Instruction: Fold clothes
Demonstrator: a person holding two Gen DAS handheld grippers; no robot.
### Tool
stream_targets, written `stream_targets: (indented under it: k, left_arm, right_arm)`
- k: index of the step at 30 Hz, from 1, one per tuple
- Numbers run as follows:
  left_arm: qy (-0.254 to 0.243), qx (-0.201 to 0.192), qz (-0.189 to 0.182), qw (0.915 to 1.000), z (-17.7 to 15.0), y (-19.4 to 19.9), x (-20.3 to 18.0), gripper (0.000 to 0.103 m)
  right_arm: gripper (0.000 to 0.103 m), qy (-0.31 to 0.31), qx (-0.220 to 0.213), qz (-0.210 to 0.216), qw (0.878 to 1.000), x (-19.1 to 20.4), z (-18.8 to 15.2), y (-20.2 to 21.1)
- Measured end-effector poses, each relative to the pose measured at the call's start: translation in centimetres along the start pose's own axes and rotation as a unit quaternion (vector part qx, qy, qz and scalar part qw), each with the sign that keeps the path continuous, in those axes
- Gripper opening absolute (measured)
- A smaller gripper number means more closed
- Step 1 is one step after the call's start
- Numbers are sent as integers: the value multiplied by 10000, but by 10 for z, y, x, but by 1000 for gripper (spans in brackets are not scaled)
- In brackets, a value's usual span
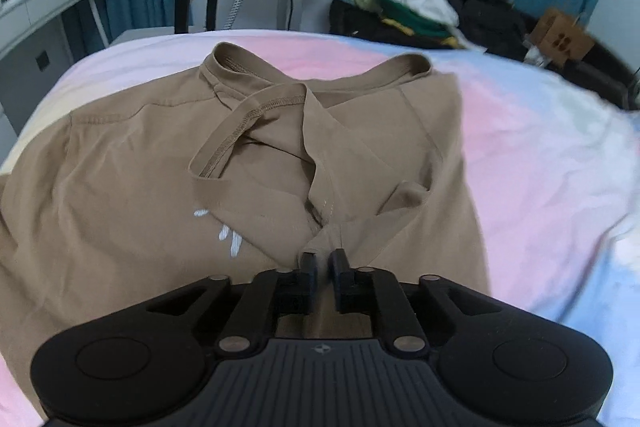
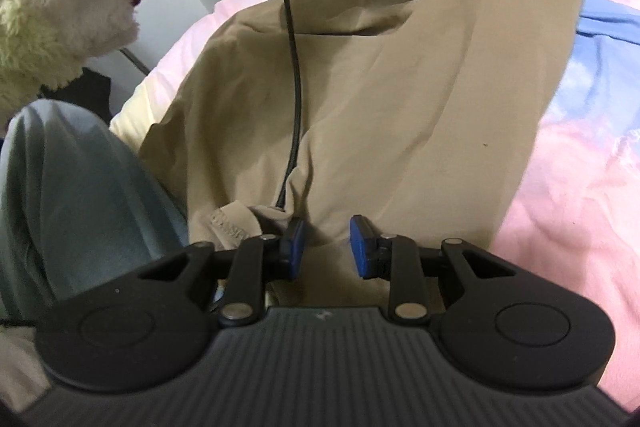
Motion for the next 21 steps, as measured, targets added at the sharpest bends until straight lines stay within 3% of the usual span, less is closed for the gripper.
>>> stream_targets:
  k: [3, 6, 10, 12, 14, 20, 21]
  left_arm:
    - [125, -204, -274, 9993, -10, 41, 23, 46]
    - [432, -342, -533, 9971, -27, 79, 61, 57]
    - [1422, -642, -708, 9852, -54, 127, 137, 72]
    - [2101, -730, -736, 9722, -64, 135, 178, 76]
    - [2806, -721, -790, 9538, -72, 132, 211, 76]
    - [4615, -677, -1046, 8783, -69, 92, 272, 78]
    - [4679, -676, -1055, 8748, -67, 82, 275, 79]
  right_arm:
    - [31, 8, -84, 342, 9994, 4, 0, 9]
    - [31, -120, -292, 622, 9976, 4, 2, 22]
    - [31, -395, -630, 655, 9951, -1, 6, 38]
    - [31, -597, -858, 664, 9923, -6, 10, 42]
    - [33, -981, -1121, 700, 9864, -19, 14, 50]
    - [45, -2109, -1818, 681, 9580, -60, 24, 70]
    - [45, -2290, -1859, 559, 9539, -69, 24, 70]
Point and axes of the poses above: each gripper's, at about its wrist camera, not at the fingertips, and y roughly against the way its jaws point, x to its left, z to its top, the point moved 6 cm from there along -y, roughly the way its jaws point, and after that the axes turned 1 degree about -y, right-handed, at the moved point
